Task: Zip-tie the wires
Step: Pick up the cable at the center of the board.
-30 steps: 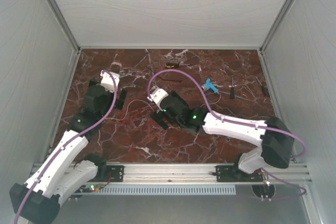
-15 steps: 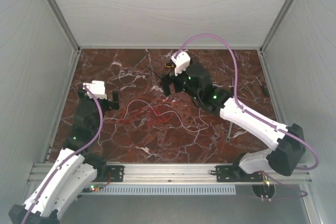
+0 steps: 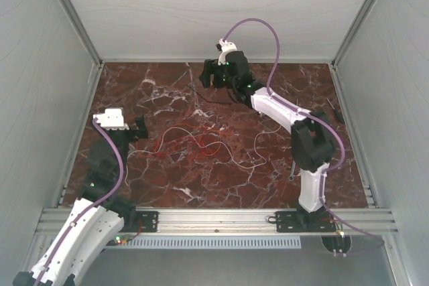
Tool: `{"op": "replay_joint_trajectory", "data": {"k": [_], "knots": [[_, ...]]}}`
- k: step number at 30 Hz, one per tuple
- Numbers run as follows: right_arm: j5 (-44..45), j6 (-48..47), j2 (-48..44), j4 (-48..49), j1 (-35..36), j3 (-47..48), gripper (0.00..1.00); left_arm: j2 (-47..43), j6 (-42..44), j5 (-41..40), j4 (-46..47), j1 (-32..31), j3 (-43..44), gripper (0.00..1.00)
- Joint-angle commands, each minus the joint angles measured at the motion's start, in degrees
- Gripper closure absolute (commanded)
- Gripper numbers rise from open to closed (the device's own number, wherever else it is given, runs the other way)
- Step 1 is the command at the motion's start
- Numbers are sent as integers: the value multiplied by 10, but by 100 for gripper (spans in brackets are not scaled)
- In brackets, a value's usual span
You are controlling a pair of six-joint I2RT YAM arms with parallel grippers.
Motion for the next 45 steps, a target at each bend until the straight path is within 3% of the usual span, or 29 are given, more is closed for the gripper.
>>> {"op": "replay_joint_trajectory", "data": {"k": [1,5,12,32,39,45], "knots": [[-75,107,86,30,-33,74,34,-1,-5,23,29,4,5,1],[-117,156,174,30,-52,132,42,0,-3,29,29,4,3,1],[-122,190,253,35,-57,174,48,5,0,38,29,6,2,1],[-133,259,362,48,-53,236,58,6,3,52,29,11,1,1],[-131,256,378,49,-47,246,70,6,3,56,29,11,1,1],[-125,242,392,42,-44,263,90,5,3,59,28,12,1,1]]}}
